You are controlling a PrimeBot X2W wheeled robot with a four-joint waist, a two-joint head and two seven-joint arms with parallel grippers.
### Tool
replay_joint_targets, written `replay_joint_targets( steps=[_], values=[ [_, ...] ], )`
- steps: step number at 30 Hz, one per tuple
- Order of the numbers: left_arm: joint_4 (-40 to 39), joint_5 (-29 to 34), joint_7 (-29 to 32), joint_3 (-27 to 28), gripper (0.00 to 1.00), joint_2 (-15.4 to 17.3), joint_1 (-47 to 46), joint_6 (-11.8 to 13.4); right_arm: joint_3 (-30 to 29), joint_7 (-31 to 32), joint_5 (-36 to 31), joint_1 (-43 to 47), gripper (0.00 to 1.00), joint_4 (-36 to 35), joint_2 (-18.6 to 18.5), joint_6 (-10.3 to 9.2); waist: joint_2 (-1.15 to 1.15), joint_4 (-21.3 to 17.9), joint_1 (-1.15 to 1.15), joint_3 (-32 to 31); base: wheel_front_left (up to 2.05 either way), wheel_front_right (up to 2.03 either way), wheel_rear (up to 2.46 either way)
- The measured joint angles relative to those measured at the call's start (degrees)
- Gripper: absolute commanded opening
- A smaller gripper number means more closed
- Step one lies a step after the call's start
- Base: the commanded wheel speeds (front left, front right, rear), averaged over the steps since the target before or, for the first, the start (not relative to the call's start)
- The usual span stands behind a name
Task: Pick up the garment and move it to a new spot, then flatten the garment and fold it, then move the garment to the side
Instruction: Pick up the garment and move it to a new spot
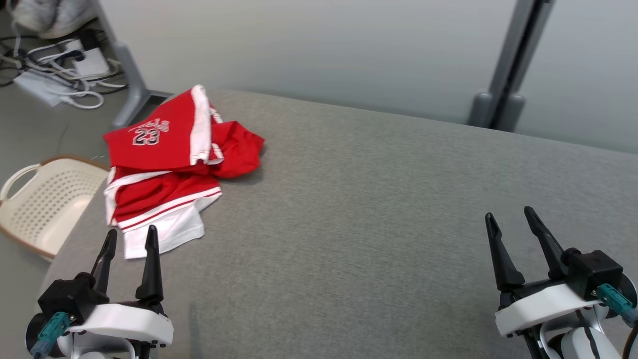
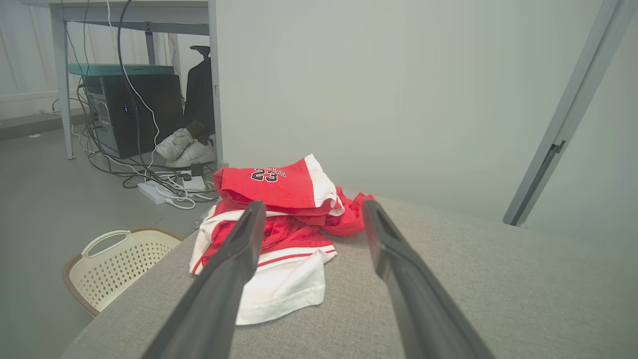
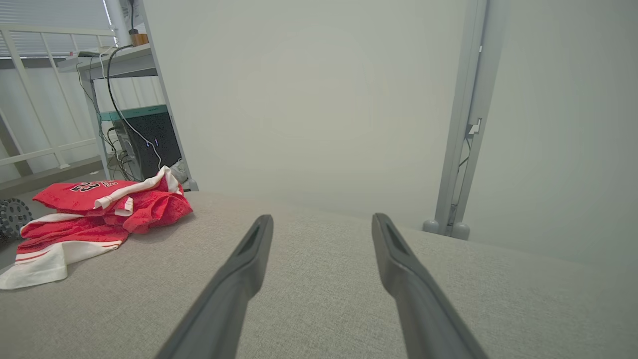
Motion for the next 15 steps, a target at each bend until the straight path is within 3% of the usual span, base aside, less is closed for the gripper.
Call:
replay_joint_targets(
  steps=[9,15],
  values=[
    [0.4,-0.8,-0.3,0.8,1.0,0.0,0.0,0.1,1.0,0.5,-0.2,-0.4,1.0,-0.4,-0.1,0.0,0.0,5.2,0.0,0.7,0.0,0.0,0.0],
    [0.4,-0.8,-0.5,0.8,1.0,-0.2,0.0,0.1,1.0,0.6,-0.4,-0.5,1.0,-0.5,-0.1,0.0,0.0,6.7,0.0,1.0,0.0,0.0,0.0]
  ],
)
